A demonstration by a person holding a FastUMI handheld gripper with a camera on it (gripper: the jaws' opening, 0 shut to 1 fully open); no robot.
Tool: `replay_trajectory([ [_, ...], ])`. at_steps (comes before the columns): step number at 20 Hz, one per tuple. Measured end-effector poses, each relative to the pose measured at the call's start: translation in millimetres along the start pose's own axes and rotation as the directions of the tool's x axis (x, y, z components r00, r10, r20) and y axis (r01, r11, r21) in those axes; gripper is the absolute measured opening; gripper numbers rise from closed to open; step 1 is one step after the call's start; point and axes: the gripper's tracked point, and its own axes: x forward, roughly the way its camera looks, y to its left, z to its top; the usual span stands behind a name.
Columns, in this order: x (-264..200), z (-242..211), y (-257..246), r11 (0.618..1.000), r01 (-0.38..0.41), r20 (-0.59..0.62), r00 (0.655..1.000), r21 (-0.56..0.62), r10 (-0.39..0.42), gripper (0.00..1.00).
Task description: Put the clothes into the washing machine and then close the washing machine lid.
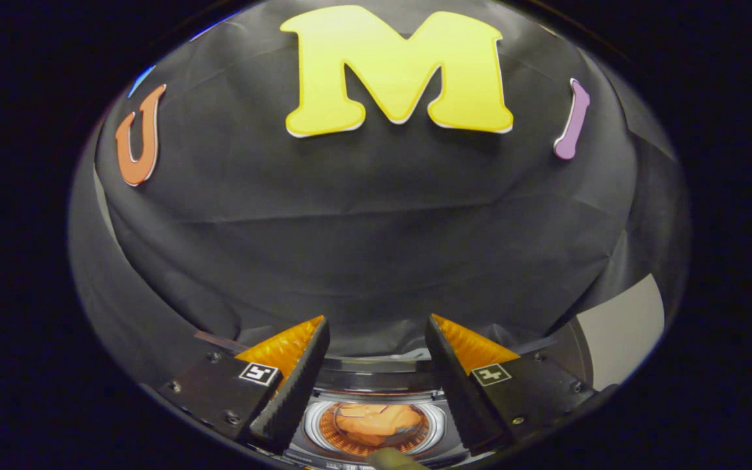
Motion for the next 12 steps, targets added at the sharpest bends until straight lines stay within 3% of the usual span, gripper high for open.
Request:
replay_trajectory([
  [12,0.7,-4.6,-4.1,1.0,-0.011,0.156,0.988,-0.016,0.014,0.97],
])
